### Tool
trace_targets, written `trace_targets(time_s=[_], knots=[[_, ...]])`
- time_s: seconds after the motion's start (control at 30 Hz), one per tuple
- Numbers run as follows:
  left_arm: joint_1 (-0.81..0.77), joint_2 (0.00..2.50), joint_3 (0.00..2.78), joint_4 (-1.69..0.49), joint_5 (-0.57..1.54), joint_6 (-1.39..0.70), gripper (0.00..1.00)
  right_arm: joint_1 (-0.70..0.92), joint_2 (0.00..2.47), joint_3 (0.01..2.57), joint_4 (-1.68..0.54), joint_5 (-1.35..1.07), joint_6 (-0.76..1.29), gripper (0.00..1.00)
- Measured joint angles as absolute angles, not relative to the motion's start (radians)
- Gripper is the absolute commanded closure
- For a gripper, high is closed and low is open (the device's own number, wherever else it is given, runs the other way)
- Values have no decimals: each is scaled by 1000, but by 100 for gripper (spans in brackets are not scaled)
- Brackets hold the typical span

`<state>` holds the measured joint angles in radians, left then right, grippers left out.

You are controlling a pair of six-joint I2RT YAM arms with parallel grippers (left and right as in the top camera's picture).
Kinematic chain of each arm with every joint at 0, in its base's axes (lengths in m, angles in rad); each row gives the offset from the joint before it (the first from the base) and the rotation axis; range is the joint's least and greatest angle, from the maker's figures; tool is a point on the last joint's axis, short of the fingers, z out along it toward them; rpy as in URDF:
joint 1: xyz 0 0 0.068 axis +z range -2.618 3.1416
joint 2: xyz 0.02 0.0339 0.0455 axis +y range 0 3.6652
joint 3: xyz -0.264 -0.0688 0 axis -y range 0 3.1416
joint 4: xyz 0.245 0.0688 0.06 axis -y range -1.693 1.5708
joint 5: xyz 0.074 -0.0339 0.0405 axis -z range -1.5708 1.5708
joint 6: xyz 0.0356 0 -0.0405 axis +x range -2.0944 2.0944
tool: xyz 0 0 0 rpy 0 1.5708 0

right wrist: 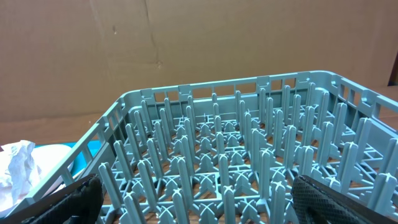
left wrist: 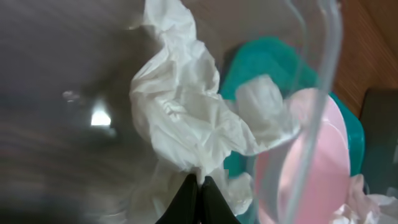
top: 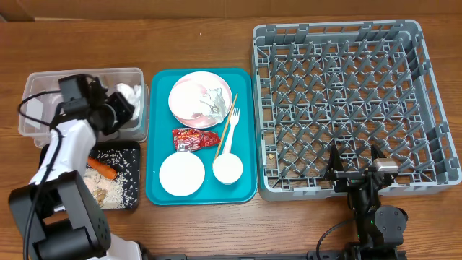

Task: Sort waste into correct bins and load items into the dishwasher
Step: 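Open the left gripper to drop the tissue into the clear bin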

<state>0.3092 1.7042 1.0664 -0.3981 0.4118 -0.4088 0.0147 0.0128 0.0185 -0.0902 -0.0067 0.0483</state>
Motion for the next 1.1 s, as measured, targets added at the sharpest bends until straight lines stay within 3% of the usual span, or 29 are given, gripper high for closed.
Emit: trace_targets(time_s=[0.37, 0.47, 0.67, 0.83, 0.87, 0.9, 0.93, 1.1], knots=[[495, 1704, 1066, -434, 523, -411, 95, 15, 13, 19, -90, -7, 48, 0], [536, 1704, 1066, -435, 543, -412, 79, 15, 13, 19, -91, -7, 49, 0], [593, 1704, 1066, -436, 566, -417, 62, 15, 13, 19, -90, -7, 49, 0], [598, 1703, 1066, -436, 573, -415, 60, 15, 13, 19, -91, -7, 49, 0], [598, 1702, 1066, -436, 573, -415, 52, 15, 13, 19, -90, -7, 49, 0], [598, 1699, 1066, -438, 573, -415, 21, 15, 13, 19, -90, -7, 49, 0], [598, 1695, 1066, -438, 577, -418, 0, 15, 13, 19, -90, -7, 48, 0], [598, 1635, 1066, -442, 620, -407, 0, 15, 13, 19, -90, -7, 49, 0]])
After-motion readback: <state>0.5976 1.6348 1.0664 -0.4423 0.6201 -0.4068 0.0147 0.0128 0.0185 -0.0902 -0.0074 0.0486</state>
